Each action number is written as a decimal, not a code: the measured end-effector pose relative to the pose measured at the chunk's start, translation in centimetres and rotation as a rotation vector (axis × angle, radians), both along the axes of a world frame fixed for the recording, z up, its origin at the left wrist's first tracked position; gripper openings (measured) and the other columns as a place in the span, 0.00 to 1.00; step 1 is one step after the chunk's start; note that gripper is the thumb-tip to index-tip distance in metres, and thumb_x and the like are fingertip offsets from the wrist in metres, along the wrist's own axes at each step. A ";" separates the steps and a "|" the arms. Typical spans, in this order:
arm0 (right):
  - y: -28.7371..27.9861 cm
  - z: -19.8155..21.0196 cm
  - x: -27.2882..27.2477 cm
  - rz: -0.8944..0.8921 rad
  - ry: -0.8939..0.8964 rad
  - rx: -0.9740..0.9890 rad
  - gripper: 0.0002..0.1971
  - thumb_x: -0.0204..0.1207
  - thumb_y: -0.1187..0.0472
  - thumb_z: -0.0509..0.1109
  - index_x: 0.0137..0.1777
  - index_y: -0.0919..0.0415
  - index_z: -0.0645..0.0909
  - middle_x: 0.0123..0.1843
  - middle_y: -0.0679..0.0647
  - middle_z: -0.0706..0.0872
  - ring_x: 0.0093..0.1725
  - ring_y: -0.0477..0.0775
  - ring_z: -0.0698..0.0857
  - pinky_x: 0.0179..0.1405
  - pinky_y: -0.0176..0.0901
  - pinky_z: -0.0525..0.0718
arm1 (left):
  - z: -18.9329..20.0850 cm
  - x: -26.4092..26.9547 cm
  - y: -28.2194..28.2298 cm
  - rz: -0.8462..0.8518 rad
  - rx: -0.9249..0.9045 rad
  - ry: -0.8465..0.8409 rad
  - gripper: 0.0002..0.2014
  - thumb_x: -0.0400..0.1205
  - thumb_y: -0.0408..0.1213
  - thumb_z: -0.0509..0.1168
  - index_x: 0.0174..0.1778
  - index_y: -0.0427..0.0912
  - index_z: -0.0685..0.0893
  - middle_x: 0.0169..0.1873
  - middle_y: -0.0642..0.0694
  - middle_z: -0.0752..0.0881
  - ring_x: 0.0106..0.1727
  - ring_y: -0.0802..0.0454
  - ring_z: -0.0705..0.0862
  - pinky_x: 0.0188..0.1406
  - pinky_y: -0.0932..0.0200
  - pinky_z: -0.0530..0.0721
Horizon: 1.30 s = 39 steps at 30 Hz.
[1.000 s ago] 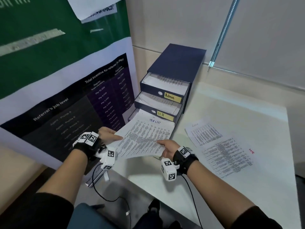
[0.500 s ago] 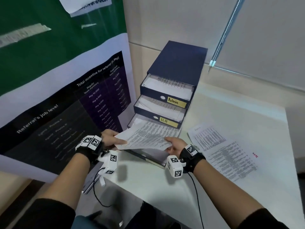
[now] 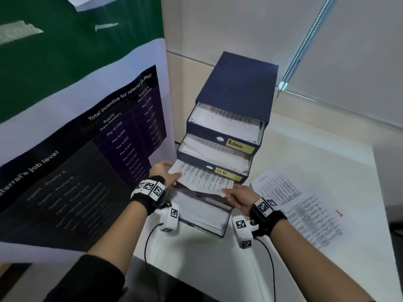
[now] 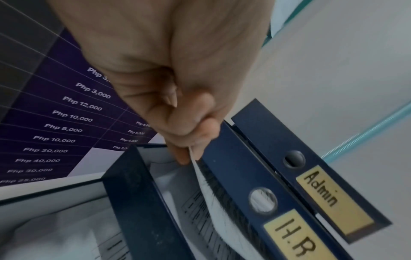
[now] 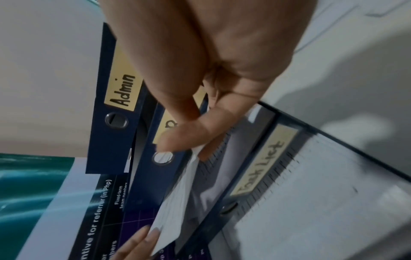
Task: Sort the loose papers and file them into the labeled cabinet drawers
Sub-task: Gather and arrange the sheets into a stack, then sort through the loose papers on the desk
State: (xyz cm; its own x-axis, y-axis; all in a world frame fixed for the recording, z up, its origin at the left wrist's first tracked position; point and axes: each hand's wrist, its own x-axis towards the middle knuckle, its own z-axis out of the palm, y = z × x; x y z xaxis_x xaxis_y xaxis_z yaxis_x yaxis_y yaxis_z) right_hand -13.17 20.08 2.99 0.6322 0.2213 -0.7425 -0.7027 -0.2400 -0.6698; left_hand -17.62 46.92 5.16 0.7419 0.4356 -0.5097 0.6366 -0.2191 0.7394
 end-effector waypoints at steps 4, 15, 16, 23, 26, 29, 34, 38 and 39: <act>0.8 -1.3 0.4 -0.150 -0.009 -0.004 0.12 0.73 0.71 0.77 0.35 0.66 0.75 0.31 0.62 0.89 0.40 0.57 0.90 0.50 0.46 0.91 | -1.0 1.0 -1.2 0.056 0.083 -0.067 0.07 0.77 0.25 0.73 0.44 0.39 0.83 0.24 0.45 0.85 0.17 0.60 0.84 0.19 0.68 0.82; 0.1 0.1 -0.2 -0.247 0.083 0.146 0.09 0.74 0.71 0.74 0.51 0.71 0.79 0.48 0.69 0.83 0.53 0.69 0.89 0.53 0.49 0.89 | -1.1 3.7 -3.4 -0.623 0.540 0.295 0.13 0.80 0.38 0.67 0.60 0.40 0.87 0.59 0.40 0.86 0.60 0.41 0.84 0.61 0.50 0.84; -0.8 0.4 -0.2 -0.252 0.102 0.175 0.07 0.77 0.70 0.71 0.53 0.72 0.80 0.49 0.69 0.86 0.54 0.71 0.89 0.50 0.51 0.91 | 0.0 4.0 -3.8 -0.669 0.579 0.292 0.12 0.80 0.39 0.68 0.58 0.41 0.89 0.57 0.41 0.87 0.58 0.42 0.85 0.58 0.51 0.85; -13.8 0.9 0.0 -0.304 -0.022 -0.069 0.13 0.80 0.61 0.72 0.60 0.67 0.84 0.53 0.63 0.91 0.39 0.60 0.90 0.37 0.44 0.90 | 7.4 5.5 -12.5 -0.831 -0.234 0.045 0.08 0.83 0.39 0.69 0.54 0.41 0.90 0.45 0.43 0.92 0.43 0.51 0.90 0.43 0.59 0.89; -22.3 -1.8 -0.1 -0.396 -0.025 -0.267 0.13 0.79 0.63 0.72 0.61 0.66 0.84 0.58 0.66 0.89 0.42 0.59 0.88 0.36 0.45 0.89 | 5.4 6.9 -20.1 -0.877 -0.379 0.035 0.11 0.83 0.32 0.67 0.61 0.35 0.86 0.47 0.39 0.91 0.43 0.50 0.89 0.43 0.60 0.89; -30.4 -4.3 -0.7 -0.408 0.054 -0.621 0.27 0.73 0.57 0.77 0.72 0.60 0.77 0.70 0.66 0.81 0.56 0.64 0.83 0.50 0.54 0.88 | 0.2 8.9 -27.3 -0.817 -0.292 0.152 0.20 0.81 0.33 0.70 0.69 0.33 0.80 0.52 0.36 0.89 0.47 0.45 0.88 0.50 0.53 0.90; -36.5 -6.2 -1.3 -0.344 0.167 -0.882 0.48 0.69 0.43 0.79 0.83 0.63 0.60 0.79 0.68 0.67 0.74 0.72 0.73 0.65 0.61 0.77 | -8.2 11.3 -34.8 -0.753 0.088 0.365 0.35 0.78 0.42 0.72 0.80 0.40 0.67 0.76 0.41 0.74 0.73 0.41 0.76 0.73 0.49 0.77; -36.6 -7.6 0.3 -0.436 0.065 -0.797 0.50 0.68 0.52 0.82 0.84 0.63 0.57 0.74 0.70 0.75 0.70 0.70 0.78 0.59 0.57 0.82 | -10.6 10.4 -38.3 -0.620 0.150 0.248 0.31 0.78 0.40 0.70 0.79 0.43 0.71 0.59 0.46 0.84 0.59 0.47 0.83 0.62 0.57 0.82; -36.5 -7.7 0.8 -0.460 0.060 -0.753 0.50 0.69 0.54 0.82 0.84 0.62 0.56 0.74 0.70 0.75 0.71 0.70 0.78 0.61 0.58 0.82 | -10.7 10.3 -39.0 -0.626 0.141 0.233 0.32 0.78 0.41 0.71 0.78 0.44 0.71 0.57 0.47 0.83 0.58 0.48 0.83 0.59 0.57 0.82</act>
State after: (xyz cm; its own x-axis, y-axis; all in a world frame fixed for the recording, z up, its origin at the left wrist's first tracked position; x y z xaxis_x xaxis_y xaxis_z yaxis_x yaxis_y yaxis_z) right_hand -12.41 -16.45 -4.69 0.4934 -0.6064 -0.6236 -0.8672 -0.2873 -0.4068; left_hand -7.34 7.90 -5.55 0.7533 0.0341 -0.6568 0.4975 -0.6826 0.5353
